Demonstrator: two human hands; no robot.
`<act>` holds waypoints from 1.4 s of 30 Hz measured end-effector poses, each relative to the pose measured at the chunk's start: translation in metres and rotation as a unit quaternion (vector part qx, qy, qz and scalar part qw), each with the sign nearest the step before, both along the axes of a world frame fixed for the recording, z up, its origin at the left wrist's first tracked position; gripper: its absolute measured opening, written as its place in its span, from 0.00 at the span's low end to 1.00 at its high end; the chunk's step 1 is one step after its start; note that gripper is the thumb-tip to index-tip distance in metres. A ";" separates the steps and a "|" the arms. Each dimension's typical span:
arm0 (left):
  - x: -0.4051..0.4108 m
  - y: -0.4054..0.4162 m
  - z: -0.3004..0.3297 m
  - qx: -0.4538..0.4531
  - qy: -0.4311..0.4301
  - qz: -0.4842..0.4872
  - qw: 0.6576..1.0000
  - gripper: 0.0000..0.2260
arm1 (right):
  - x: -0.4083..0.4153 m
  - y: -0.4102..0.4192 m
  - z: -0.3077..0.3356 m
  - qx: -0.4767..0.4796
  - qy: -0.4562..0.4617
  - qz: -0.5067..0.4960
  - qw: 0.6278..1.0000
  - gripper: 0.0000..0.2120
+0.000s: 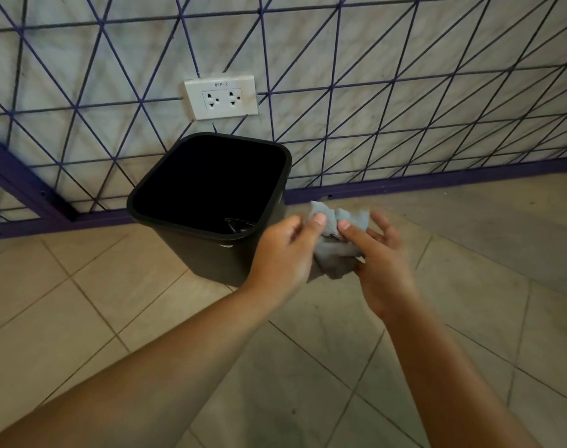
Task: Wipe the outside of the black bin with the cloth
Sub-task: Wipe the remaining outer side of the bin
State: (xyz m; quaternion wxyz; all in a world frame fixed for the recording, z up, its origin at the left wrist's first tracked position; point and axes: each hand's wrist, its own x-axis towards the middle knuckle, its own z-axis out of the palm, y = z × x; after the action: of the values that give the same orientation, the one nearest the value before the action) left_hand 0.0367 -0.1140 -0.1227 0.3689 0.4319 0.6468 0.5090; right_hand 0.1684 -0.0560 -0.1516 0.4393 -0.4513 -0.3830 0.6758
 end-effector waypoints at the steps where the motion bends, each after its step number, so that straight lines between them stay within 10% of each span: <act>1: 0.000 0.002 -0.001 -0.024 -0.062 0.025 0.997 0.13 | 0.005 0.002 0.001 -0.009 -0.022 0.027 0.999 0.27; 6: -0.007 0.007 -0.007 -0.090 -0.247 0.002 0.965 0.14 | 0.024 0.010 0.006 0.090 -0.177 0.103 0.975 0.04; 18: 0.004 -0.001 -0.012 -0.078 -0.151 -0.082 0.982 0.27 | 0.016 0.010 0.007 0.174 -0.176 0.005 0.969 0.06; 23: -0.007 0.001 -0.020 -0.076 -0.141 -0.080 0.984 0.18 | 0.027 0.011 0.002 0.146 -0.112 0.167 0.969 0.19; 33: -0.026 -0.005 -0.027 -0.168 -0.002 -0.169 0.971 0.28 | 0.020 0.018 0.001 0.230 -0.236 0.207 0.921 0.07; 37: -0.023 -0.004 -0.024 -0.150 -0.100 -0.131 0.975 0.13 | 0.013 0.013 -0.002 0.228 -0.174 0.171 0.943 0.03; 42: -0.015 0.005 -0.018 -0.062 -0.178 0.009 0.982 0.13 | 0.025 0.014 -0.006 0.179 -0.206 0.282 0.920 0.31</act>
State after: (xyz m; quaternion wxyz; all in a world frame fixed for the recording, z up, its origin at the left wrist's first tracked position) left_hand 0.0218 -0.1094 -0.1410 0.4995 0.3051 0.6050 0.5399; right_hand 0.1930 -0.0418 -0.1580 0.2149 -0.3677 -0.6910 0.5840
